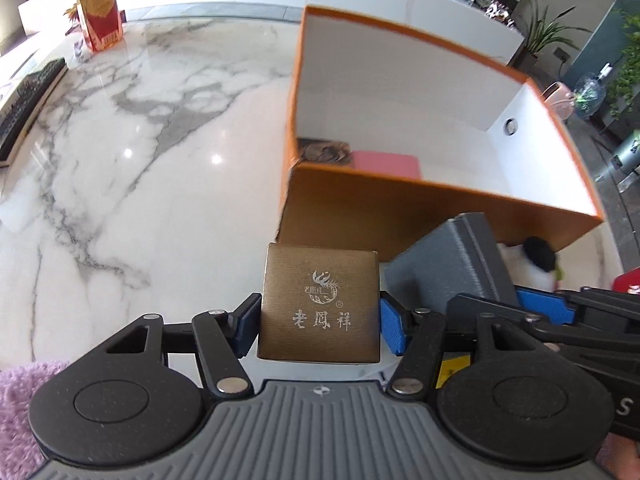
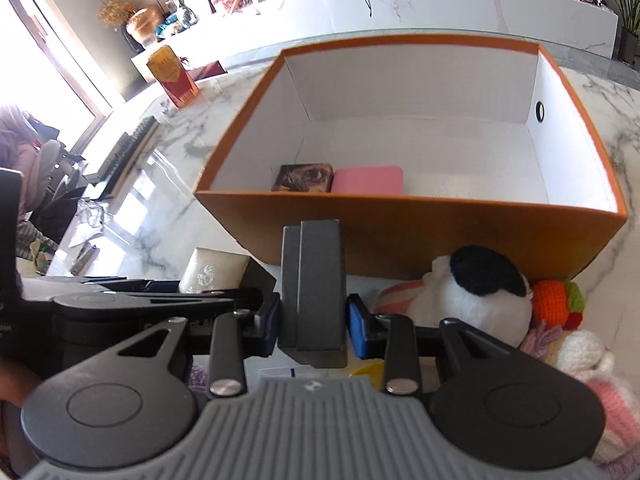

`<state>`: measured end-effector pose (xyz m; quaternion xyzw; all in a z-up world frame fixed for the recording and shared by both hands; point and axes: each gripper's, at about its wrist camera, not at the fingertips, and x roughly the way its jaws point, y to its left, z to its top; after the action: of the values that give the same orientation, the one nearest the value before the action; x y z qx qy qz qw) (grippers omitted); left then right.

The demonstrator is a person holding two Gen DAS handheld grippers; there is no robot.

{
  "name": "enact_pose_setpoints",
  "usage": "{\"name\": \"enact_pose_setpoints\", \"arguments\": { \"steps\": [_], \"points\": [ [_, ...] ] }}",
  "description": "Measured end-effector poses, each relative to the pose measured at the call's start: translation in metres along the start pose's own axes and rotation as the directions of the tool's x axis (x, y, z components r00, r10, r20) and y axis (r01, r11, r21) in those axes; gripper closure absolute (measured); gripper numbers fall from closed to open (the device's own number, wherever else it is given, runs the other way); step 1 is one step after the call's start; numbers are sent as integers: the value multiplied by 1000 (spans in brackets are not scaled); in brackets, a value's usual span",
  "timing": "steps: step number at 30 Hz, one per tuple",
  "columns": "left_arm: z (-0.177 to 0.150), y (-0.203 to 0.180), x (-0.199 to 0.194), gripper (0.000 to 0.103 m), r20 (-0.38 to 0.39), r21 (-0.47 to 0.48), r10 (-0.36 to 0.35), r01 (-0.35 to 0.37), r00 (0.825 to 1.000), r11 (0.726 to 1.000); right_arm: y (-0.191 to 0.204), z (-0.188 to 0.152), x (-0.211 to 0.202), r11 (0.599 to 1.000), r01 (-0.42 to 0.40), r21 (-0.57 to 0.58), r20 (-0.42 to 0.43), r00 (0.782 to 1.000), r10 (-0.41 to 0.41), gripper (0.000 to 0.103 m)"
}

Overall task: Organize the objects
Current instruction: 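Lift both boxes with both tools and carry them over the orange box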

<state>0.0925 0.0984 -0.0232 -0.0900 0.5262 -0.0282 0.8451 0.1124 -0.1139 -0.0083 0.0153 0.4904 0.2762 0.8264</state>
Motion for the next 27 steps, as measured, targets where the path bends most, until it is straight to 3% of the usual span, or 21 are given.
{"name": "enact_pose_setpoints", "arguments": {
  "steps": [9,17,21,27],
  "points": [
    [22,-23,-42,33,103,45,-51,47,993,998,0,14,-57,997,-73,-5,122,990,73,67],
    [68,-47,-47,33,167,126,-61,40,984,991,-7,57,-80,999,-4,-42,237,971,14,67],
    [91,-53,-28,33,152,145,-29,7,988,989,-17,82,-66,997,47,-59,228,973,-33,67],
    [111,-58,4,33,120,168,5,-25,993,985,-42,108,-16,979,164,-122,140,979,-147,67]
  ]
}}
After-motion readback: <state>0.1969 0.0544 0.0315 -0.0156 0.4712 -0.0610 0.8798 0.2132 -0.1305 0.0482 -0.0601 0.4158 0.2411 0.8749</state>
